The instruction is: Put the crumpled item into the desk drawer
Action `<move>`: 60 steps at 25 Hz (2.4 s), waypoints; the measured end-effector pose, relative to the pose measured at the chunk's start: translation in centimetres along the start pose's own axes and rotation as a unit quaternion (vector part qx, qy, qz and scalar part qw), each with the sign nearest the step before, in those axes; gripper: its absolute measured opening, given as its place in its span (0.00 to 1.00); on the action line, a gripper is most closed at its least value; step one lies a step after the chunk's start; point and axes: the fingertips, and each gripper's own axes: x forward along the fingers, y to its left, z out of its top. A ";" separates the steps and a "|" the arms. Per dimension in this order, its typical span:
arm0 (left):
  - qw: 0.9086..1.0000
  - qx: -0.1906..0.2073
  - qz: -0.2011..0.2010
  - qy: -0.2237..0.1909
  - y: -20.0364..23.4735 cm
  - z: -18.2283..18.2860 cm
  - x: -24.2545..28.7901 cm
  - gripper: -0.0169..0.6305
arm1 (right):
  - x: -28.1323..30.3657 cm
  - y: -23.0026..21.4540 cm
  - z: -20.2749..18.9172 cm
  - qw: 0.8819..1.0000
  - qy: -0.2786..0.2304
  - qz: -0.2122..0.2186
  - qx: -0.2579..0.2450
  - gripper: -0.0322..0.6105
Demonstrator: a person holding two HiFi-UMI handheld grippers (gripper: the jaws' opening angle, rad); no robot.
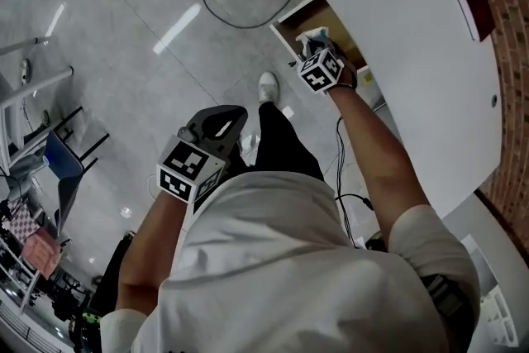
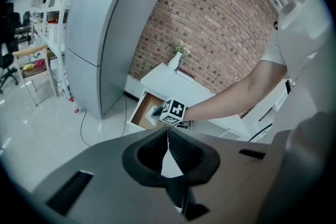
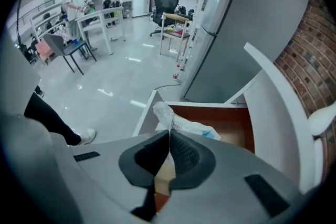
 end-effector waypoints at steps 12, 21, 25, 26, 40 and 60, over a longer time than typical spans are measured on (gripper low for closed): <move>1.000 -0.013 0.001 0.024 4.0 0.3 2.4 0.06 | 10.1 -2.9 0.2 0.999 0.046 0.005 0.015 0.10; 0.999 -0.029 0.006 0.028 6.5 0.0 5.1 0.06 | 15.8 -3.8 -1.2 0.997 0.068 0.015 0.015 0.10; 0.999 -0.037 0.010 0.034 6.8 -0.7 5.4 0.06 | 16.9 -3.8 -1.4 0.997 0.070 0.018 0.011 0.10; 0.999 -0.039 0.010 0.035 6.9 -0.7 5.5 0.06 | 17.0 -3.8 -1.2 0.997 0.070 0.020 0.013 0.10; 0.998 -0.049 0.011 0.039 7.5 -1.5 5.7 0.06 | 17.2 -3.8 -0.9 0.998 0.056 0.027 0.032 0.13; 1.000 0.000 -0.023 -0.003 2.0 -1.7 -2.3 0.06 | 3.4 -0.8 2.6 0.996 -0.001 -0.004 0.093 0.10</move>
